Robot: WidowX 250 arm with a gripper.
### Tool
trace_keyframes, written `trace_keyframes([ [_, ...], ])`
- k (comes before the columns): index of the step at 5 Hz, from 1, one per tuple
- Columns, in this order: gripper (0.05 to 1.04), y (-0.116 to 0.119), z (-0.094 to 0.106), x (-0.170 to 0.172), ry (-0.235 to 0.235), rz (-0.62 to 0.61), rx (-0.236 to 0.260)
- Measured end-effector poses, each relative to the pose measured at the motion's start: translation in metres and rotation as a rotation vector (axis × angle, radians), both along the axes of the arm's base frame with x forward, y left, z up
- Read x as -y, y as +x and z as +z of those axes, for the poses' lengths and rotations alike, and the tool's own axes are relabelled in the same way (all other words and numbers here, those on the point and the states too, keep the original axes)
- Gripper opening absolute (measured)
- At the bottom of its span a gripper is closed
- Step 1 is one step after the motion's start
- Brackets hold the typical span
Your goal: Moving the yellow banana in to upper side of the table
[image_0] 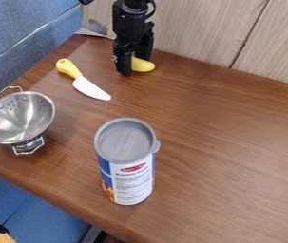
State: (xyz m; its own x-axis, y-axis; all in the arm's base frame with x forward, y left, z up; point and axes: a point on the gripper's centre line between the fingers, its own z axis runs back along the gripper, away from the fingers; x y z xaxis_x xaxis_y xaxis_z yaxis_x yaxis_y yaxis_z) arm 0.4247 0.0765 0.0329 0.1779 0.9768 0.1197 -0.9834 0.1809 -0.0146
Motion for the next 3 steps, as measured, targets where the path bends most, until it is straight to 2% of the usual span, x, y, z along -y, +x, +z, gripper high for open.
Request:
trace_keyframes([
  [1, 0.999, 0.000, 0.016, 0.003, -0.010, 0.005, 0.019],
  [2, 0.999, -0.001, 0.058, 0.003, 0.012, 0.018, 0.114],
  [3, 0.999, -0.005, 0.088, 0.009, 0.017, 0.015, 0.179],
])
